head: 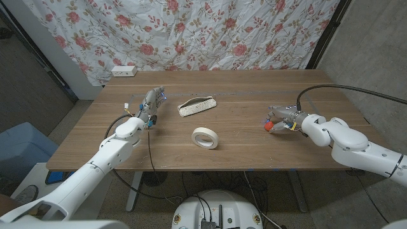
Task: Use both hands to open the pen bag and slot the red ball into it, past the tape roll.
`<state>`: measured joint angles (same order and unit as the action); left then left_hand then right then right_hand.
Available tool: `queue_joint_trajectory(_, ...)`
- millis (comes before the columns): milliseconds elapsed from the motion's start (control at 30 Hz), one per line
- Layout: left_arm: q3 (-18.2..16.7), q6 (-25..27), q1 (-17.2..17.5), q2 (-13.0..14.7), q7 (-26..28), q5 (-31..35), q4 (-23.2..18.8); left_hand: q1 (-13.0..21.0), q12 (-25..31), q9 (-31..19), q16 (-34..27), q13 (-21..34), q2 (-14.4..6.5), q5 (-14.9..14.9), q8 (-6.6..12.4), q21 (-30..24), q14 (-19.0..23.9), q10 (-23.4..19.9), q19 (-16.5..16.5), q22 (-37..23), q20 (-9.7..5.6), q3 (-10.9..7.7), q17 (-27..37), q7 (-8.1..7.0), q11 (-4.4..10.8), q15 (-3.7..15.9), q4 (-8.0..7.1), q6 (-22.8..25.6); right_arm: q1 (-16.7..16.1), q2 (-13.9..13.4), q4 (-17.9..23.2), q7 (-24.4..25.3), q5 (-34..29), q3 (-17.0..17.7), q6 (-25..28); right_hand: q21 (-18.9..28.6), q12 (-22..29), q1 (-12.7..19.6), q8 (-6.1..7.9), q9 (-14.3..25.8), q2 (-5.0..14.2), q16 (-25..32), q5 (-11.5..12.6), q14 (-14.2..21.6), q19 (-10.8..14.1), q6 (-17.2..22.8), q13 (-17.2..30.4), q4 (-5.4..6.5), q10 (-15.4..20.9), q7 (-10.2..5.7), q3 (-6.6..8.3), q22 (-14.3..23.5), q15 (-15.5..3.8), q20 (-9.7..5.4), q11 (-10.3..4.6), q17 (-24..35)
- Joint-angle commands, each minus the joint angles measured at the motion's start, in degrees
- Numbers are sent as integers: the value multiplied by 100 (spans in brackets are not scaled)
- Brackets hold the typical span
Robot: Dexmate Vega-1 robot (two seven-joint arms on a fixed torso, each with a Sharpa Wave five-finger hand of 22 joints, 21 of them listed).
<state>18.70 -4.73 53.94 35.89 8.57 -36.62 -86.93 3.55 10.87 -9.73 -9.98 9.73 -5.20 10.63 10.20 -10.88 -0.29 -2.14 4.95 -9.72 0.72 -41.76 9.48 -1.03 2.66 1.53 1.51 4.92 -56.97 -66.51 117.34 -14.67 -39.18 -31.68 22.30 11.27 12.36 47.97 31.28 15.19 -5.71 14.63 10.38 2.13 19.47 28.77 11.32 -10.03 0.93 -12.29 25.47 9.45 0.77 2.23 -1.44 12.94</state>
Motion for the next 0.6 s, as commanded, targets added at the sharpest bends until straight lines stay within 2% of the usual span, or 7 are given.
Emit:
queue_joint_trajectory(33,-2,3,44,8,13,-15,-45,-52,-2,-34,-8,23,-426,17,31,-20,20,-16,4,-16,28,-40,12,7,-31,0,-7,32,-54,22,-101,237,-51,13,-123,11,27,63,72,26,34,60,23,102,80,107,14,33,80,-7,-1,13,2,-67,-31,21)
queue_joint_trajectory(67,-3,3,50,10,16,-15,-52,-53,-2,-34,-8,23,-426,17,32,-20,20,-16,5,-16,28,-40,13,11,-28,0,-8,35,-68,19,-114,297,-50,20,-157,1,17,79,146,37,42,68,25,123,88,237,13,45,101,5,-13,13,-24,-75,-54,30)
queue_joint_trajectory(200,-9,40,75,24,64,-10,-98,-56,-2,-35,-7,23,-424,17,32,-20,20,-17,5,-16,30,-43,12,11,-26,1,-10,36,-106,31,-127,401,-50,45,-173,6,35,99,191,46,47,82,27,159,130,309,13,49,183,-5,-21,12,-51,-117,-66,37)
queue_joint_trajectory(433,-21,13,113,37,48,-21,-129,-59,1,-35,-7,23,-423,18,31,-19,21,-26,5,-17,32,-49,11,12,-32,0,-12,36,-208,26,-145,659,-91,85,-217,1,60,201,359,72,89,121,36,259,210,605,10,44,373,-10,-23,10,-150,-161,-133,53)
queue_joint_trajectory(600,-44,42,159,85,84,-15,-233,-60,-1,-35,-6,24,-423,18,29,-20,20,-23,7,-17,31,-53,10,9,-25,1,-14,33,-307,-7,-103,800,-62,152,-220,14,70,242,450,87,98,152,33,337,296,767,9,47,474,-7,-35,10,-184,-196,-124,62)
